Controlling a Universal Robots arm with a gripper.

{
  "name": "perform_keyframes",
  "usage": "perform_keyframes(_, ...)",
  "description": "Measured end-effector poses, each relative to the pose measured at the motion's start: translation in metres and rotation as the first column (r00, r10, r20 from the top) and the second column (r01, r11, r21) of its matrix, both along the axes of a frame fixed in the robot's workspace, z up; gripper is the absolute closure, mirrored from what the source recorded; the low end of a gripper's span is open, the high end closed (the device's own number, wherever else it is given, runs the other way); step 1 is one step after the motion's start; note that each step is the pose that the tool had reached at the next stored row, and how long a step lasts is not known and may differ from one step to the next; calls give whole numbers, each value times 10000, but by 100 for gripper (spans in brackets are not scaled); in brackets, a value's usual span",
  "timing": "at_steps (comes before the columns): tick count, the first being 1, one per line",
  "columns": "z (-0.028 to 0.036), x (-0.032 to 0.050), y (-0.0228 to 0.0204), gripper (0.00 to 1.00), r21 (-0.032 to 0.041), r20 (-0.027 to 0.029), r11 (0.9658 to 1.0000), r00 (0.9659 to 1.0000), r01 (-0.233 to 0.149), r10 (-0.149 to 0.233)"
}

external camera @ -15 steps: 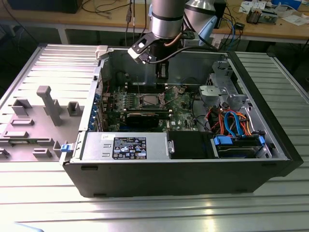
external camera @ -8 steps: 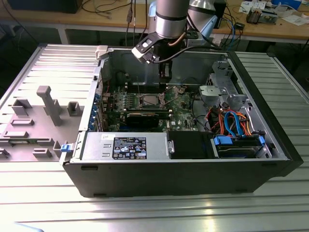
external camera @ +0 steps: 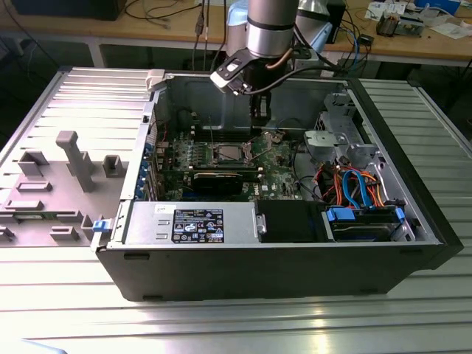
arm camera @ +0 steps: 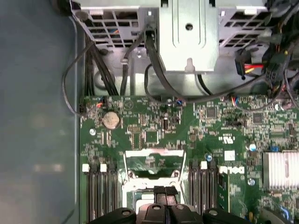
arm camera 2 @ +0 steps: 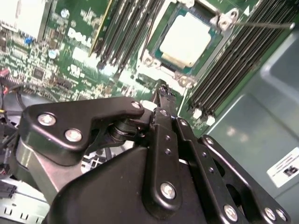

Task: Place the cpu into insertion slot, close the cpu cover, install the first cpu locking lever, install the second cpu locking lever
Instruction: 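Close the cpu cover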

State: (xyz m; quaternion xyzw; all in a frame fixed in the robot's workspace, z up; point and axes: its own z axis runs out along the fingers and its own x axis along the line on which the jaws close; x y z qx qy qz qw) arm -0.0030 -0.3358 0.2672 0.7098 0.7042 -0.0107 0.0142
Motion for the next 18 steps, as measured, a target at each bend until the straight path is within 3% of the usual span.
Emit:
perform_keyframes(3, 0, 62, 1, 89, -1, 0, 10000, 10000, 1, -1)
perform_keyframes(4, -1, 140, 2, 89, 0, 0, 10000, 10000, 1, -1)
perform_keyframes(5, 0, 246, 6, 89, -1, -1, 10000, 10000, 1, -1)
perform_keyframes(6, -7, 437, 16, 89, -3, -42, 10000, 10000, 1, -1)
perform_keyframes(7, -73, 573, 42, 89, -3, -84, 10000, 10000, 0, 0)
perform_keyframes(8, -145, 575, 44, 89, -4, -85, 10000, 10000, 1, -1)
perform_keyframes(9, -177, 575, 44, 89, -3, -84, 10000, 10000, 1, -1)
perform_keyframes(18, -200, 514, 44, 89, -3, -83, 10000, 10000, 1, -1)
